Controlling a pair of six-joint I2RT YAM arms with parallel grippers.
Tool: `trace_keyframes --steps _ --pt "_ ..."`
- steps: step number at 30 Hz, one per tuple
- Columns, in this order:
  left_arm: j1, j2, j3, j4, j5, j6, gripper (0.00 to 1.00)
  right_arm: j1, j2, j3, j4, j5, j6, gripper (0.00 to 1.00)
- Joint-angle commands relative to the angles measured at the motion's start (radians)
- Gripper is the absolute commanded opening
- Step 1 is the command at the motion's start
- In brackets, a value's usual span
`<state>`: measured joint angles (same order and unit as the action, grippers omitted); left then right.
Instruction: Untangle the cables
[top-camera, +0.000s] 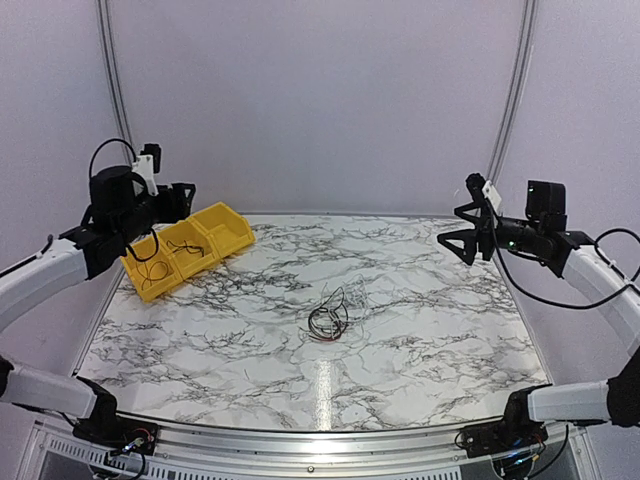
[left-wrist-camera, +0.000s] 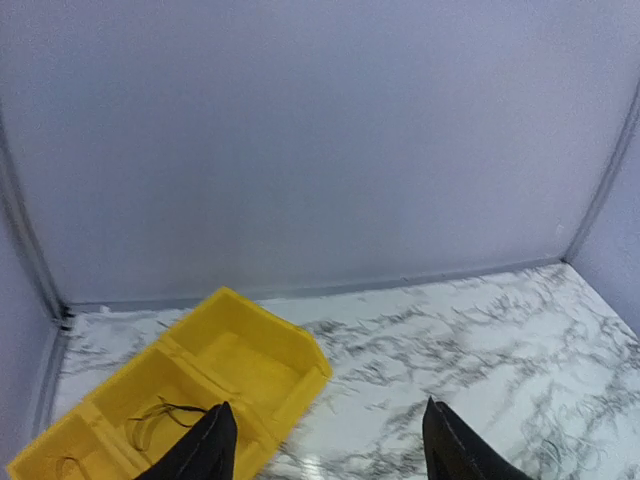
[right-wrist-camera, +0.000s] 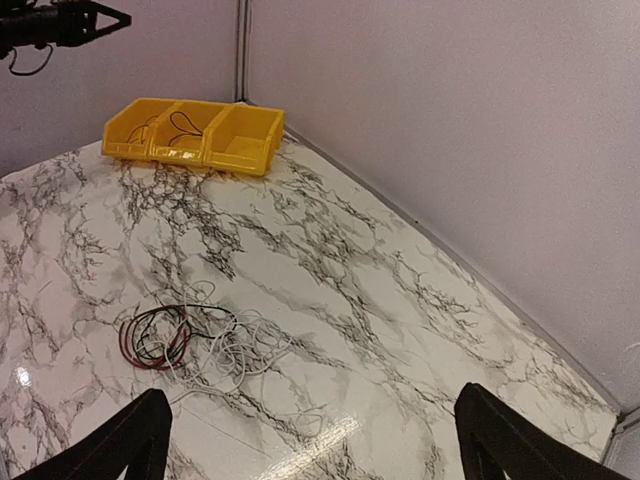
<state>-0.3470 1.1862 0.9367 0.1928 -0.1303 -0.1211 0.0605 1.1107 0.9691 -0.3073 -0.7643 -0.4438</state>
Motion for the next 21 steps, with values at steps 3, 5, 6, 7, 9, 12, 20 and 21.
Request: trace_keyframes --steps 3,5,6,7,9,12,20,21 --pt "-0.206 0.177 -0.001 0.112 0.301 -0.053 0.55 0.038 0.154 0.001 0.136 -0.179 0.01 0.98" --pt "-0.3 0.223 -0.004 0.103 0.225 -0.051 0.54 0.05 0.187 -0.024 0.142 -0.179 -0.03 0.91" --pt "-0.343 0.253 -0.004 0.1 0.196 -0.048 0.54 0.059 0.196 -0.026 0.117 -0.165 -0.066 0.86" --pt "-0.38 0.291 -0.002 0.099 0.161 -0.044 0.55 0.069 0.198 -0.021 0.079 -0.138 -0.116 0.83" --pt "-0.443 0.381 0.015 0.09 0.103 -0.024 0.59 0.073 0.187 -0.043 0.09 -0.105 -0.131 0.79" --pt "-0.505 0.518 0.051 0.083 0.05 -0.012 0.59 0.084 0.199 -0.077 0.132 -0.075 -0.095 0.75" --pt "-0.548 0.699 0.139 0.104 0.081 -0.003 0.53 0.095 0.293 -0.014 0.029 -0.017 -0.176 0.59" --pt "-0.548 0.715 0.146 0.12 0.077 0.0 0.51 0.1 0.29 -0.022 0.035 -0.012 -0.182 0.58"
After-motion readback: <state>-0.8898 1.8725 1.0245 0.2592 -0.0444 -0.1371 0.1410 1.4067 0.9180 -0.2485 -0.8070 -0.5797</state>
